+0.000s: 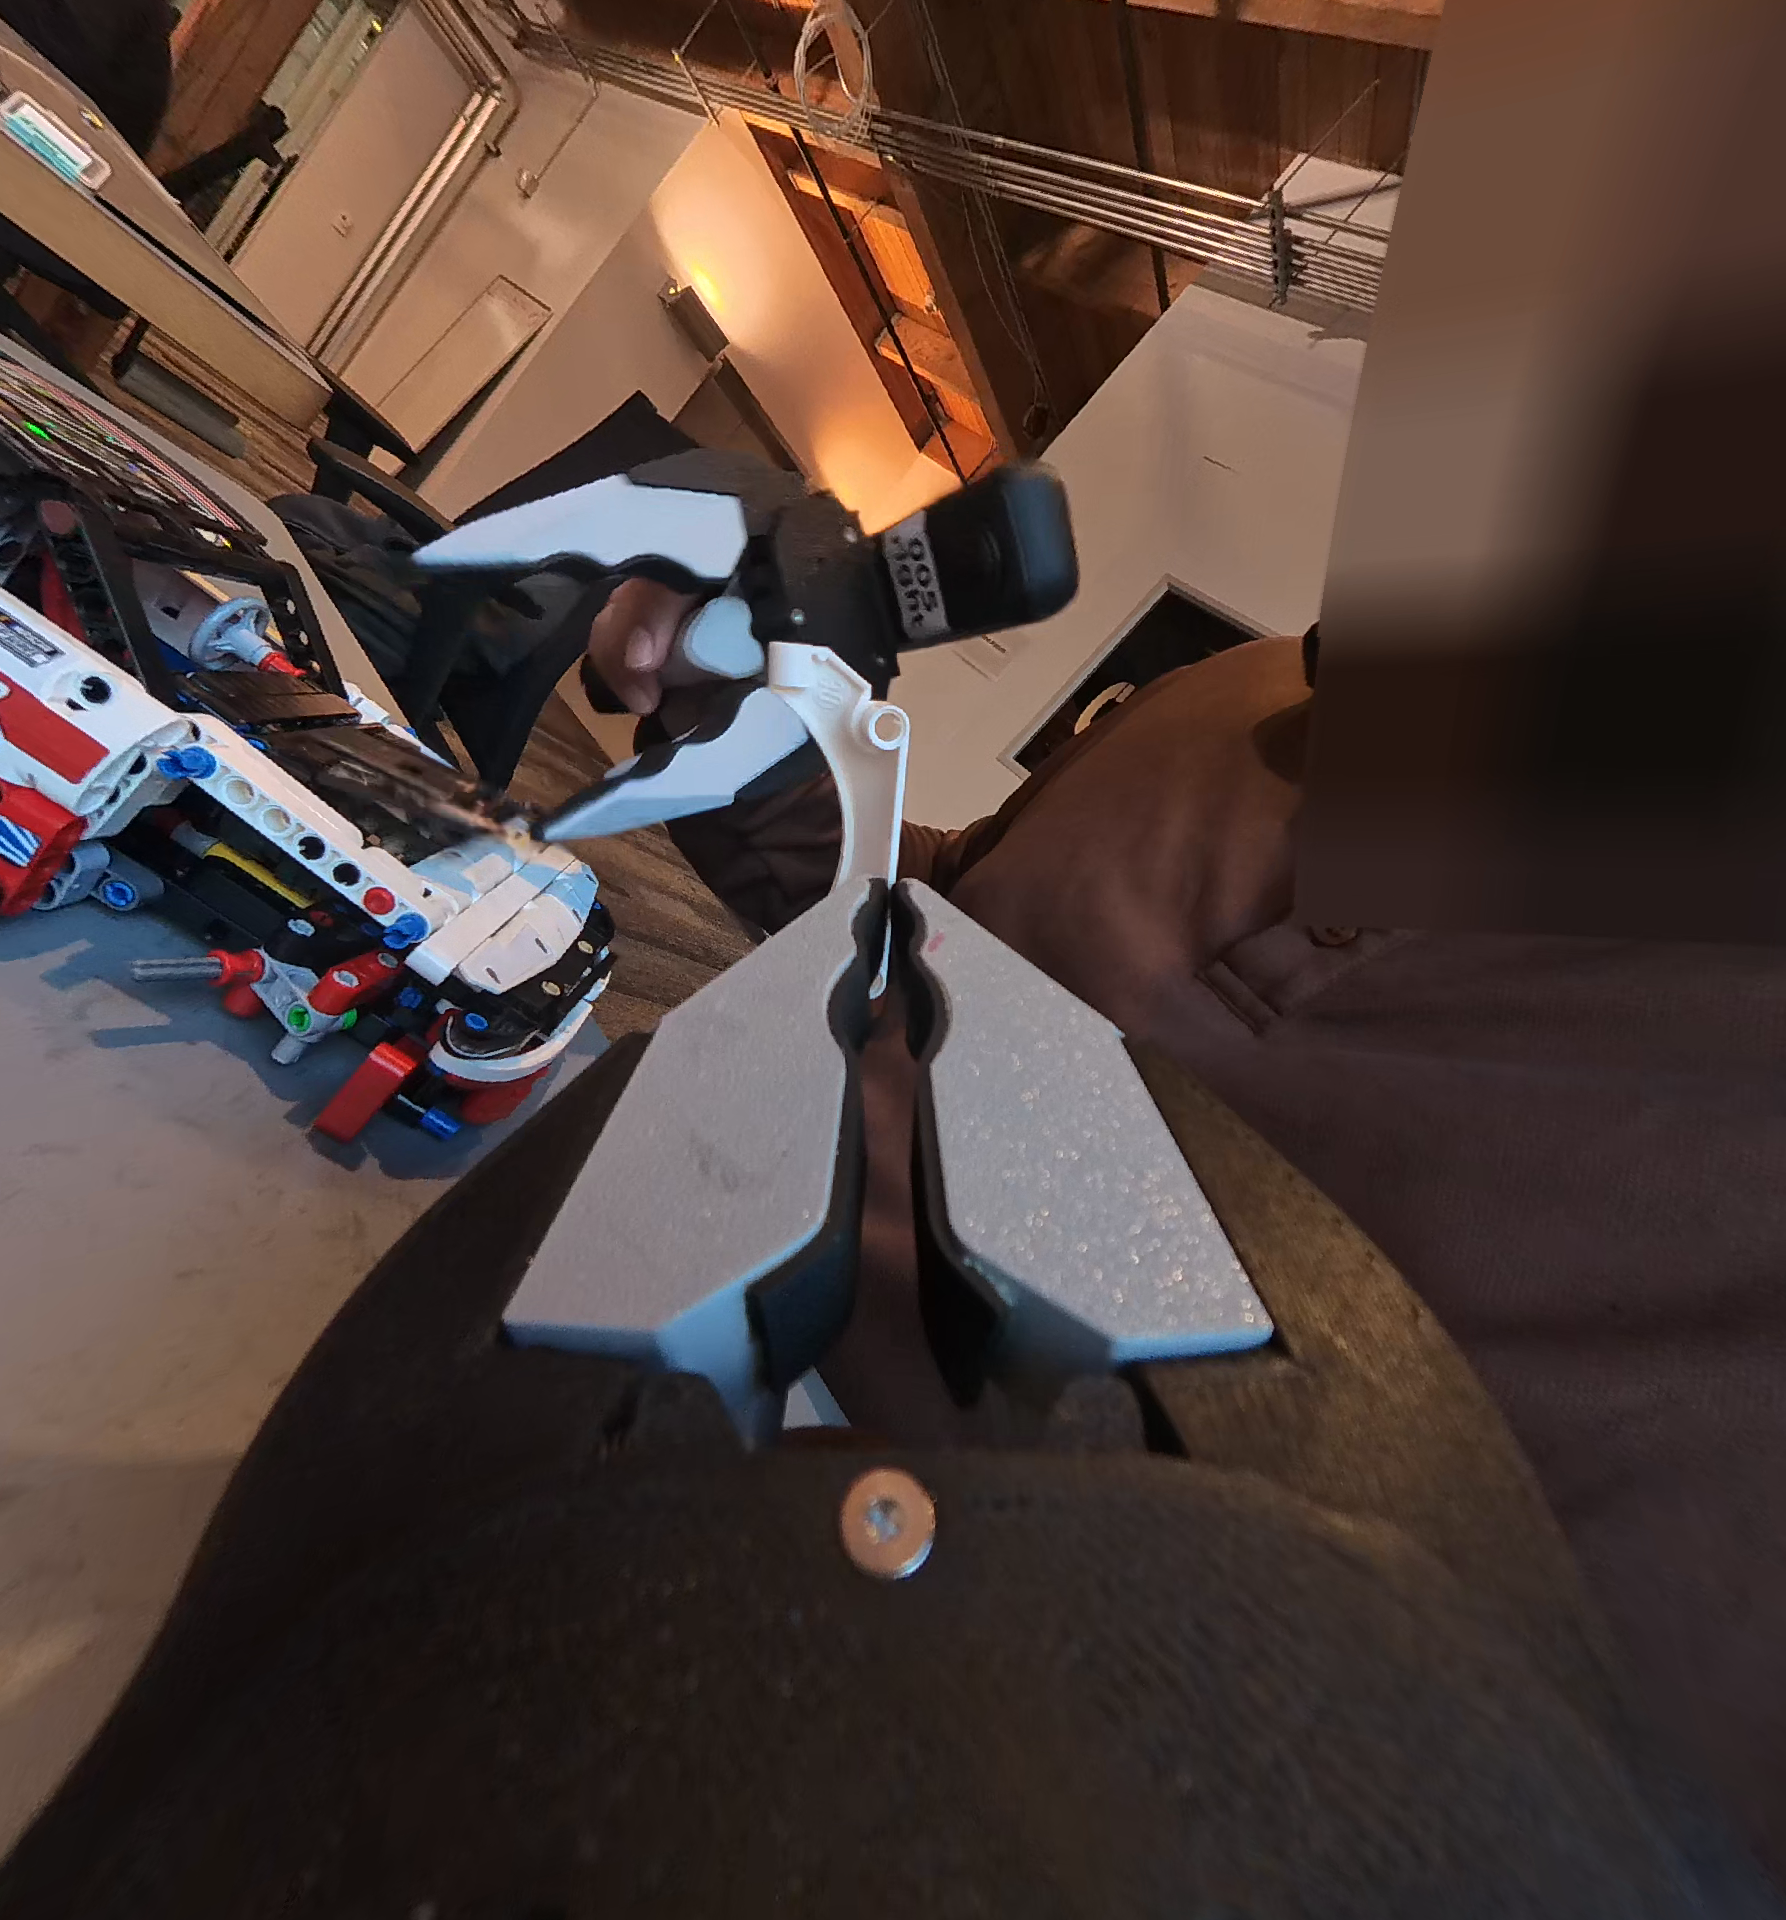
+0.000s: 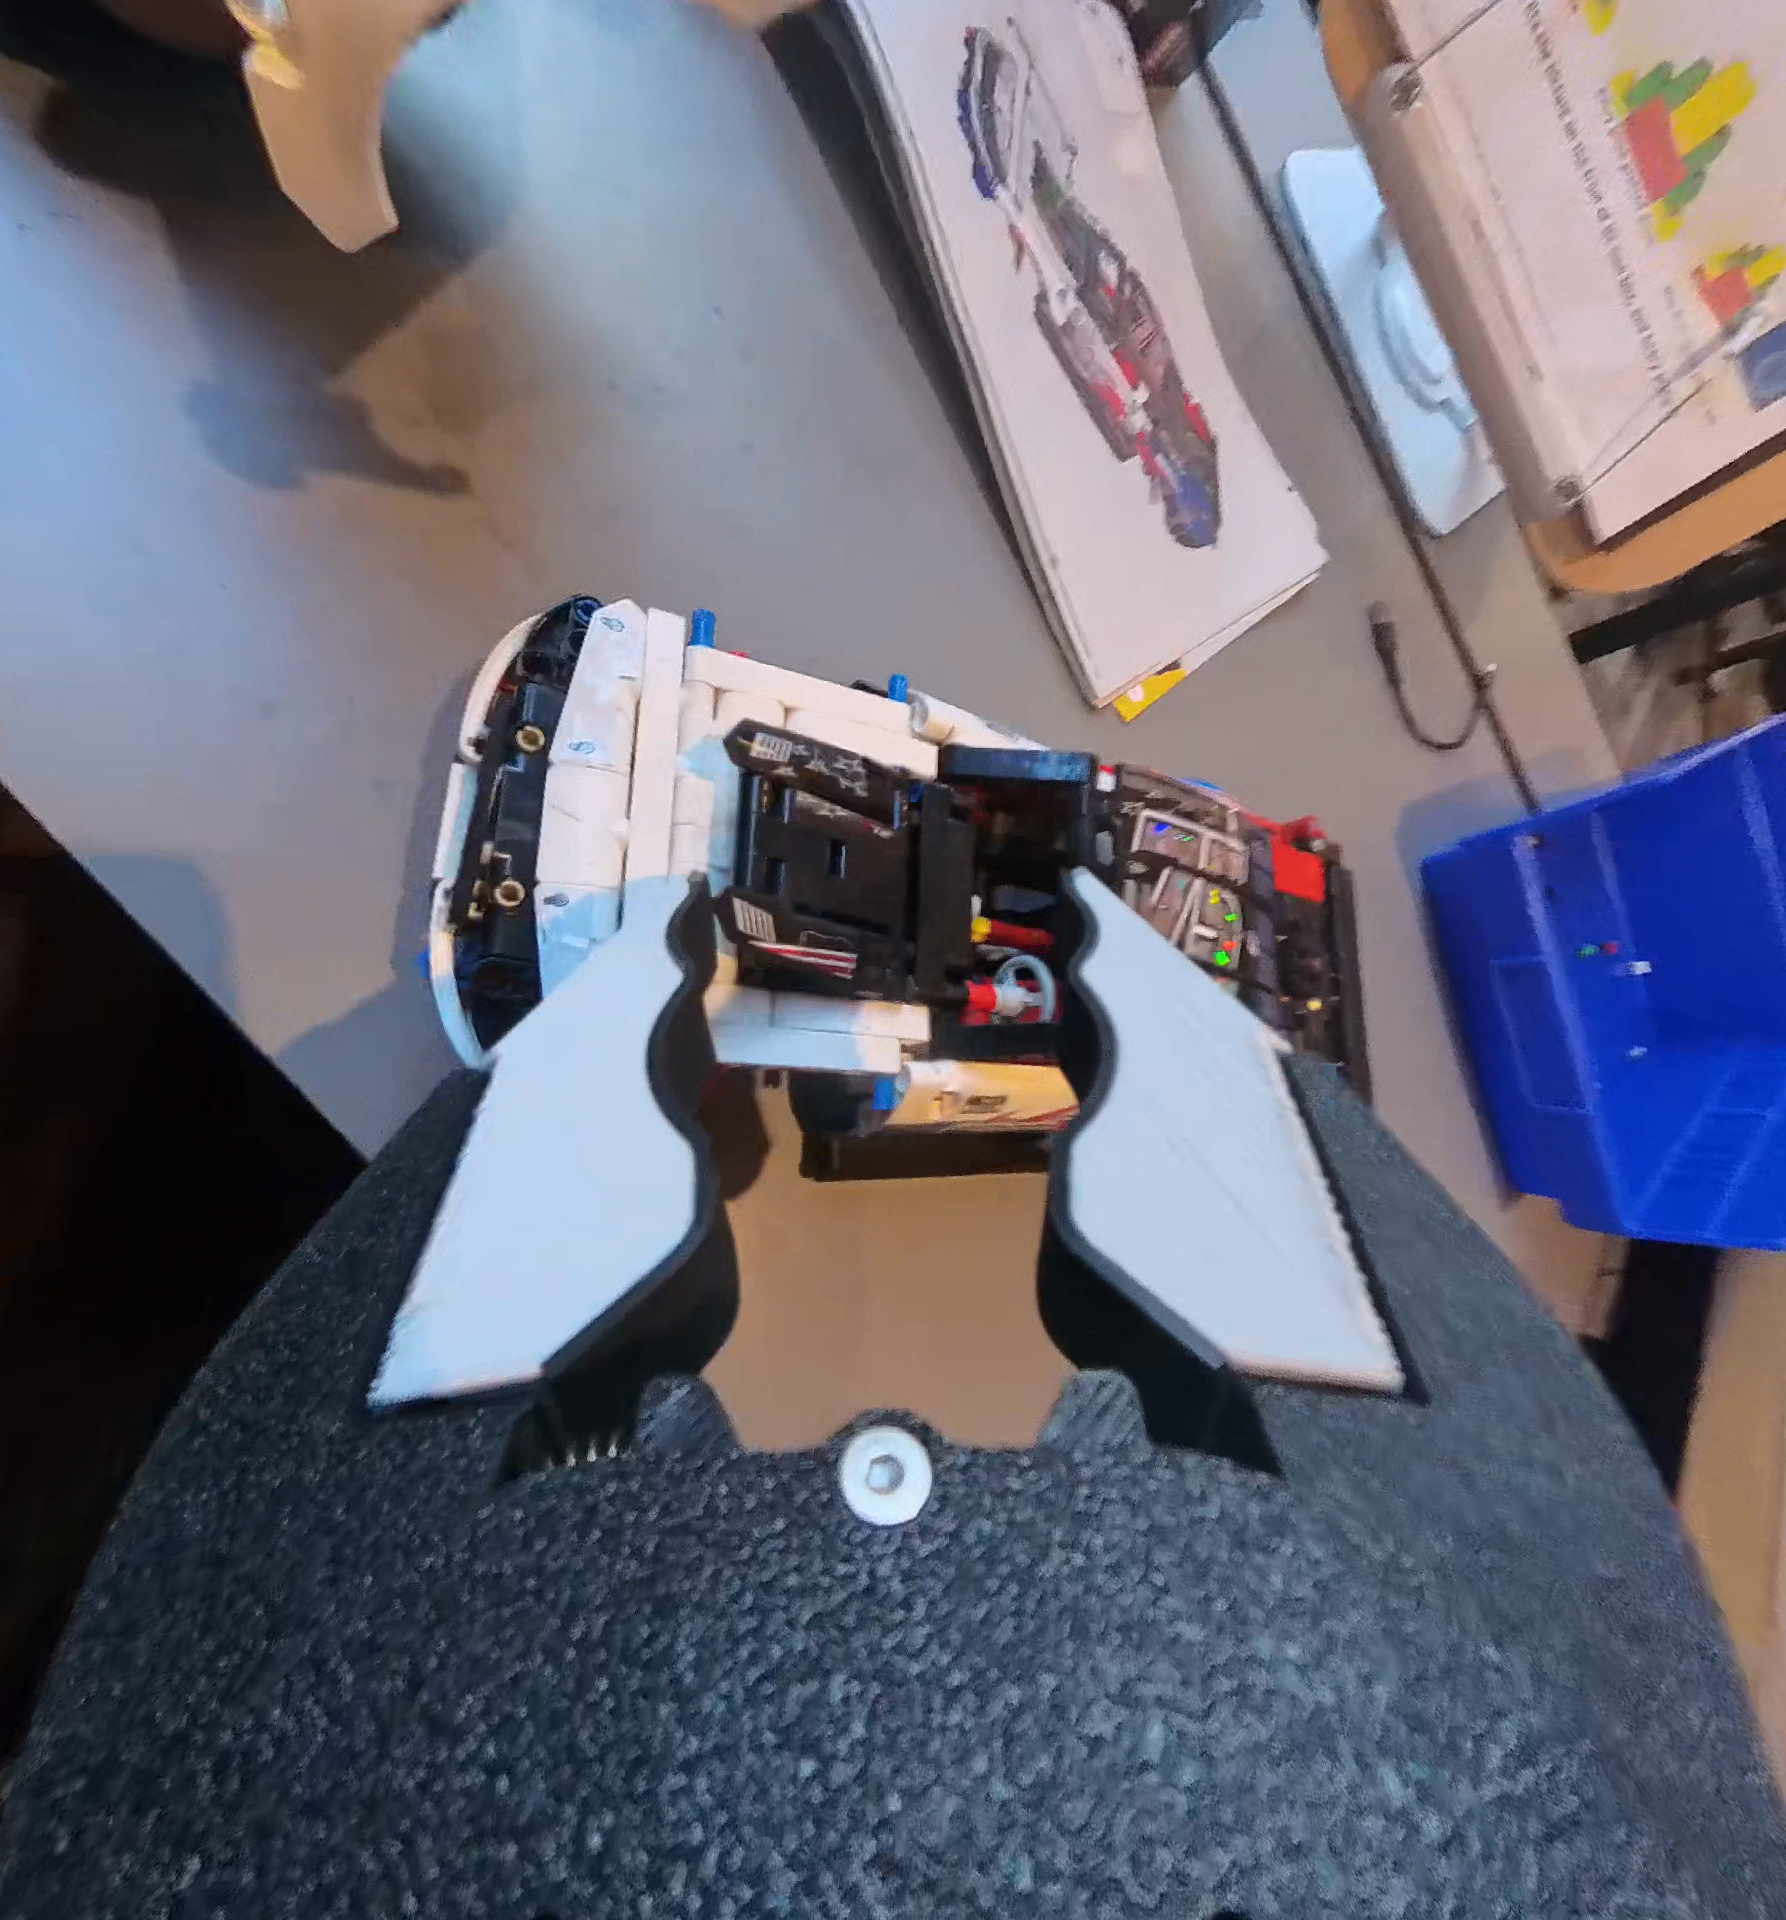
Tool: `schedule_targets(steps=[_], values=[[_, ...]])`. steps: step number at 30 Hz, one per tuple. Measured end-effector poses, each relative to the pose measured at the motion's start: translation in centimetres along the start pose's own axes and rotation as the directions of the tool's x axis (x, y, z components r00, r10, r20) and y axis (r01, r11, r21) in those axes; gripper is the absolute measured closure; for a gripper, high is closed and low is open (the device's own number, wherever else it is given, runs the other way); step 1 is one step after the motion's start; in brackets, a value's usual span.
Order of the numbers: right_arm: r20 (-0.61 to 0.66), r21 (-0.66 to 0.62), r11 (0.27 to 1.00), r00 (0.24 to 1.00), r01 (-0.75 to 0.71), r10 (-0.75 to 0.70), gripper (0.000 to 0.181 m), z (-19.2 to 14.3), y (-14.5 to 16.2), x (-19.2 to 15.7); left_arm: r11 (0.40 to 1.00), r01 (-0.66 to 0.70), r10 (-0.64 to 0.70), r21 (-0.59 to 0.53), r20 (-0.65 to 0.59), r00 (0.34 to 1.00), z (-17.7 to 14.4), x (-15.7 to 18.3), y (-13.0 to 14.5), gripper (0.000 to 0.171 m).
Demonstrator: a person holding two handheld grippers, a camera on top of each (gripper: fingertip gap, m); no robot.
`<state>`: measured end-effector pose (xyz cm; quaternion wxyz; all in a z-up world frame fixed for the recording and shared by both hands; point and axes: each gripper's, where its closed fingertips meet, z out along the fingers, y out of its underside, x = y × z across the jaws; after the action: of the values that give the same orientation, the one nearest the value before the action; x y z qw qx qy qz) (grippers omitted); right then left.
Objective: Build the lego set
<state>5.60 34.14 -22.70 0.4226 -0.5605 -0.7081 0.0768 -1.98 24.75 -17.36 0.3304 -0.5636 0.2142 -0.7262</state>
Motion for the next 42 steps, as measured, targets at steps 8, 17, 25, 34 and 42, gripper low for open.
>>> schedule_targets(steps=[8, 17, 25, 34, 42], values=[[-0.141, 0.051, 0.998, 0.989, -0.028, 0.035, 0.160, -0.8, -0.4, 4.0, 1.000, -0.002, 0.002, -0.002, 0.000, 1.000, 0.0, 0.0, 0.0, 0.171], [-0.089, 0.128, 0.961, 0.962, -0.245, 0.257, 0.142, -0.2, 0.2, 6.5, 1.000, 0.001, -0.001, 0.013, -0.003, 1.000, -0.3, 0.2, -0.2, 0.171], [0.058, 0.249, 0.910, 0.942, -0.333, 0.329, 0.143, -2.1, -1.8, 4.7, 1.000, 0.011, -0.011, 0.028, -0.012, 1.000, -0.3, 0.2, -0.4, 0.171], [0.334, 0.190, 0.896, 0.885, -0.401, 0.325, 0.143, -1.0, -3.3, 0.0, 0.994, 0.039, -0.038, 0.102, -0.014, 0.999, -1.2, -0.2, -1.6, 0.171], [0.322, -0.021, 0.929, 0.877, -0.369, 0.355, 0.138, 2.9, -1.6, -3.1, 0.995, 0.033, -0.033, 0.092, 0.002, 0.999, -1.1, -0.3, -1.4, 0.171]])
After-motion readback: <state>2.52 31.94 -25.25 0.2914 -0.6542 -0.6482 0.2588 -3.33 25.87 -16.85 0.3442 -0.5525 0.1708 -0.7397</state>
